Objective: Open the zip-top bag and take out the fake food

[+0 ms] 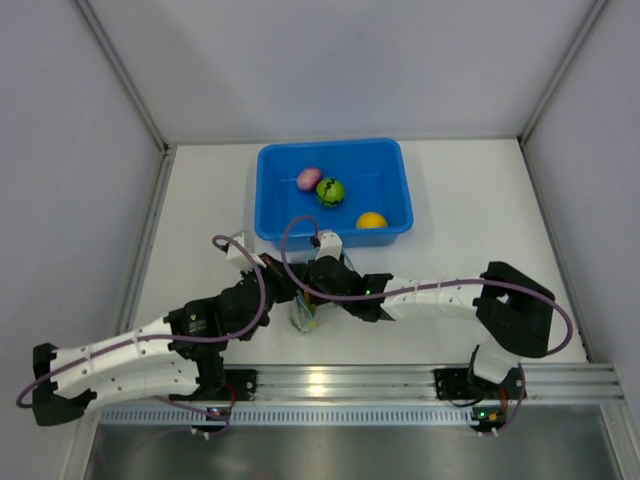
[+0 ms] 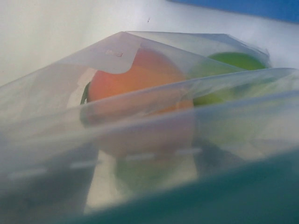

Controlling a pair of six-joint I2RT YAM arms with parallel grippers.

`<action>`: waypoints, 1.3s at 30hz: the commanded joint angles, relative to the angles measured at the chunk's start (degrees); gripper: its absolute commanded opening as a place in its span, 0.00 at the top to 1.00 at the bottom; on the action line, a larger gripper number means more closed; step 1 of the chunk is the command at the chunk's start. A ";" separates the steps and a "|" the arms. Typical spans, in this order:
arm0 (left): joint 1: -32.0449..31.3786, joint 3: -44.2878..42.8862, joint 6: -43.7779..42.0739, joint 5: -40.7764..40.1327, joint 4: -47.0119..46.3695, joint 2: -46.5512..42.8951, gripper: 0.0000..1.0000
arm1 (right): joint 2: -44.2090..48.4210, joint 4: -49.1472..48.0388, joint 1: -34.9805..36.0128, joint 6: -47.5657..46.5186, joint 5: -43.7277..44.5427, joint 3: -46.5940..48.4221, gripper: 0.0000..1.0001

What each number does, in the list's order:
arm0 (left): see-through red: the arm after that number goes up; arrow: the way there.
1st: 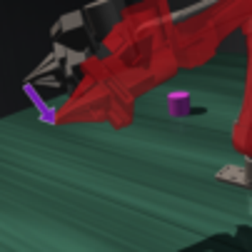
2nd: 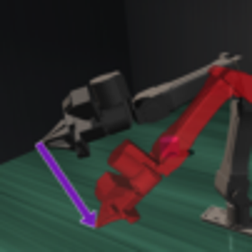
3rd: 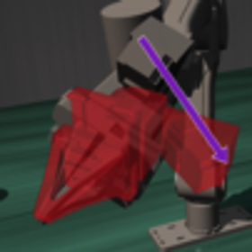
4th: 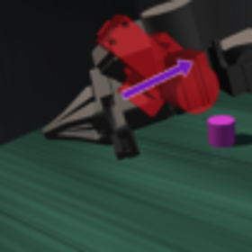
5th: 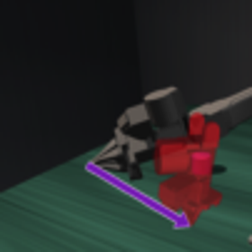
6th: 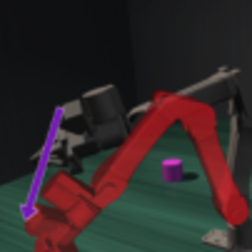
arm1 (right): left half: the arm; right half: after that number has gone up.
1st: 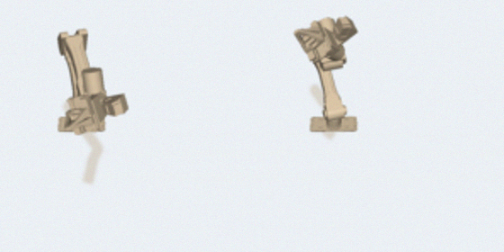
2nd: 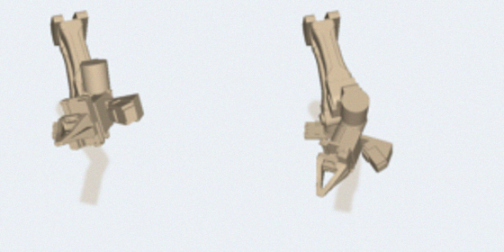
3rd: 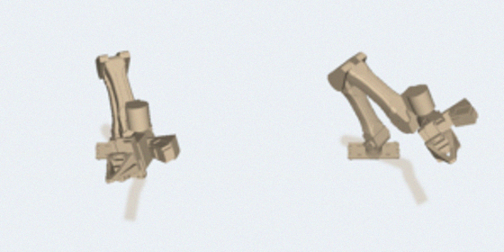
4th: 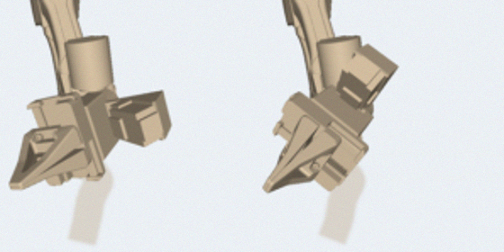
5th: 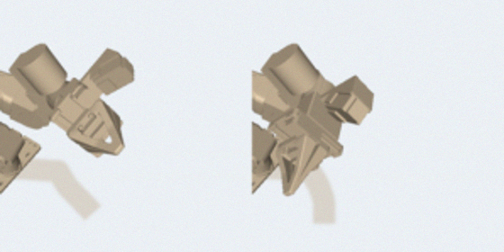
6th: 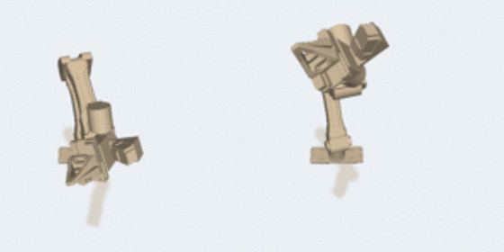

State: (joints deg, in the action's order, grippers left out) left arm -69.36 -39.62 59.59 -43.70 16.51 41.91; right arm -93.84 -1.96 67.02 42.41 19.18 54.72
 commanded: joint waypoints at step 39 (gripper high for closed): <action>-0.33 1.21 0.87 1.07 -4.11 1.41 1.00 | 20.80 -0.84 -3.83 -13.60 -7.75 -11.38 0.18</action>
State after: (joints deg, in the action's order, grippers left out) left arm -69.65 -36.64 60.10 -42.96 14.52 41.23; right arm -76.88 2.94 64.31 27.59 17.67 44.84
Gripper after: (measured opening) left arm 0.012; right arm 0.819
